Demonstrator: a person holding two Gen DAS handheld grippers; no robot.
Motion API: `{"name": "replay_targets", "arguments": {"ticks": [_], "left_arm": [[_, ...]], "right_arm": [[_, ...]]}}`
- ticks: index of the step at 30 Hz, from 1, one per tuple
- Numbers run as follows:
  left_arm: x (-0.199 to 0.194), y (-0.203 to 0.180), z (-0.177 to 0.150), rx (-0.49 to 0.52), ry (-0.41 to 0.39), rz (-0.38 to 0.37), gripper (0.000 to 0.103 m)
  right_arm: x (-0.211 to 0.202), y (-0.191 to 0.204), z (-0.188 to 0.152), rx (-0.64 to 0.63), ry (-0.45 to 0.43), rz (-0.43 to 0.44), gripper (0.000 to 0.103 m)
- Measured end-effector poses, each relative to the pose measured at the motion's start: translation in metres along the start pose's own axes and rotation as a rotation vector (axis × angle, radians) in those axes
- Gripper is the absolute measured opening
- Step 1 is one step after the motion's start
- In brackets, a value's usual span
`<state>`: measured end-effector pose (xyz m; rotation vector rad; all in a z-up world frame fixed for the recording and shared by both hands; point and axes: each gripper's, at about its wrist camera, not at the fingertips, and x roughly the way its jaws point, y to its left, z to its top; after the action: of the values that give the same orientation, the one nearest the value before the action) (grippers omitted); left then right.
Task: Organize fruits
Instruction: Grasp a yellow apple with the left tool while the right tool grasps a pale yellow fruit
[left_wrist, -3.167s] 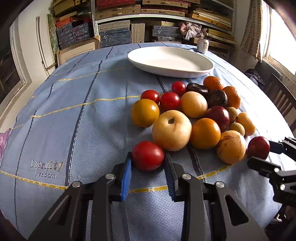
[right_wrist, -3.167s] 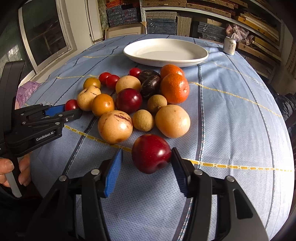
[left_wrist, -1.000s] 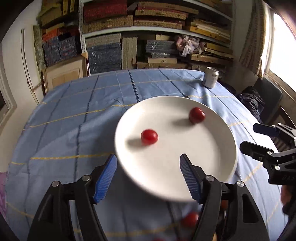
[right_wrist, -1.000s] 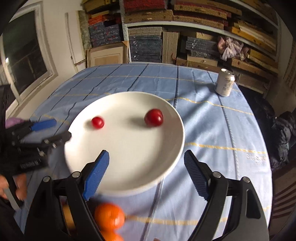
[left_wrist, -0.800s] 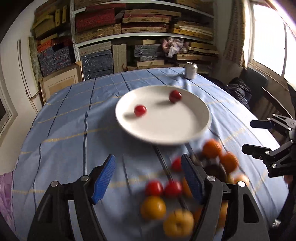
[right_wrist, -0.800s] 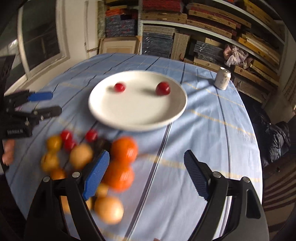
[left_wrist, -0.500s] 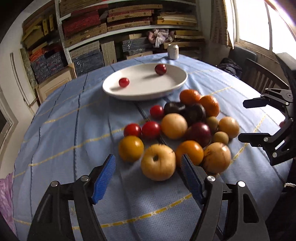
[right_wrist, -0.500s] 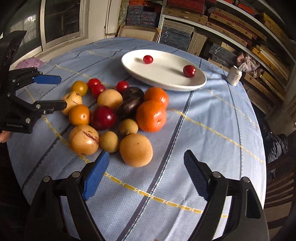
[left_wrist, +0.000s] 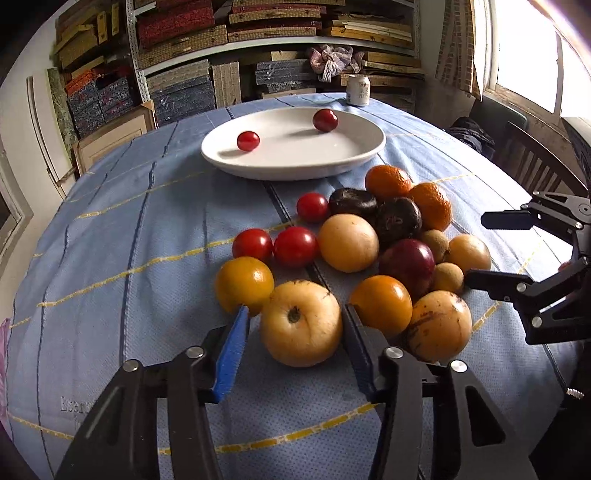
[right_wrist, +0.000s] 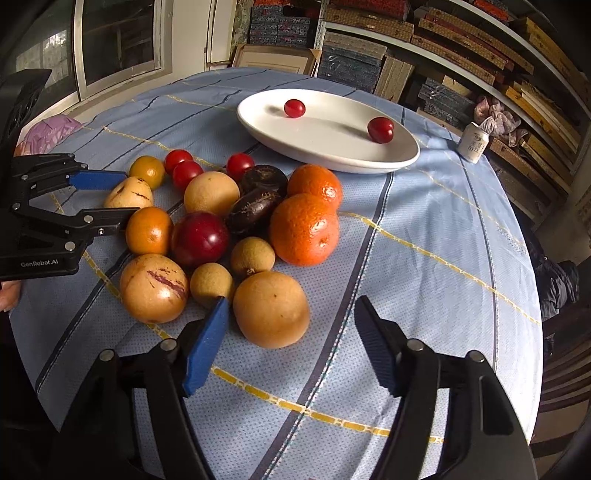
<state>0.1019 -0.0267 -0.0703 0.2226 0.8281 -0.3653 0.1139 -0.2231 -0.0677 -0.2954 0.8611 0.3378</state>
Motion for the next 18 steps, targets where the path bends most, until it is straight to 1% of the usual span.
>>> {"name": "replay_targets", "arguments": {"ticks": [5, 9, 10, 11, 12, 13, 15, 18], "left_arm": [[0.0059, 0.0077, -0.0029, -0.049, 0.008, -0.031, 0.051], [0.0104, 0.0064, -0.0004, -0.062, 0.009, -0.026, 0.051], [0.0102, 0.0063, 0.0002, -0.063, 0.009, -0.027, 0.050], [0.0098, 0.0063, 0.0003, -0.064, 0.007, -0.025, 0.049], [0.0094, 0.0065, 0.0003, -0.063, 0.007, -0.035, 0.045], [0.0093, 0.0062, 0.0001, -0.061, 0.008, -0.035, 0.045], [0.0082, 0.0051, -0.0007, -0.056, 0.010, -0.033, 0.045], [0.0060, 0.0080, -0.0026, -0.078, 0.014, -0.052, 0.045]], "right_arm": [[0.0022, -0.0003, 0.0014, -0.010, -0.001, -0.008, 0.068], [0.0096, 0.0027, 0.0010, -0.019, 0.027, -0.021, 0.068], [0.0093, 0.0032, 0.0008, -0.017, 0.020, -0.020, 0.063], [0.0093, 0.0033, 0.0008, -0.014, 0.019, -0.005, 0.050], [0.0093, 0.0033, 0.0005, -0.009, 0.023, 0.021, 0.043], [0.0093, 0.0034, 0.0007, -0.007, 0.023, 0.032, 0.042], [0.0096, 0.0020, 0.0001, -0.003, 0.021, 0.023, 0.042], [0.0093, -0.0035, -0.0015, 0.023, 0.018, 0.032, 0.042]]}}
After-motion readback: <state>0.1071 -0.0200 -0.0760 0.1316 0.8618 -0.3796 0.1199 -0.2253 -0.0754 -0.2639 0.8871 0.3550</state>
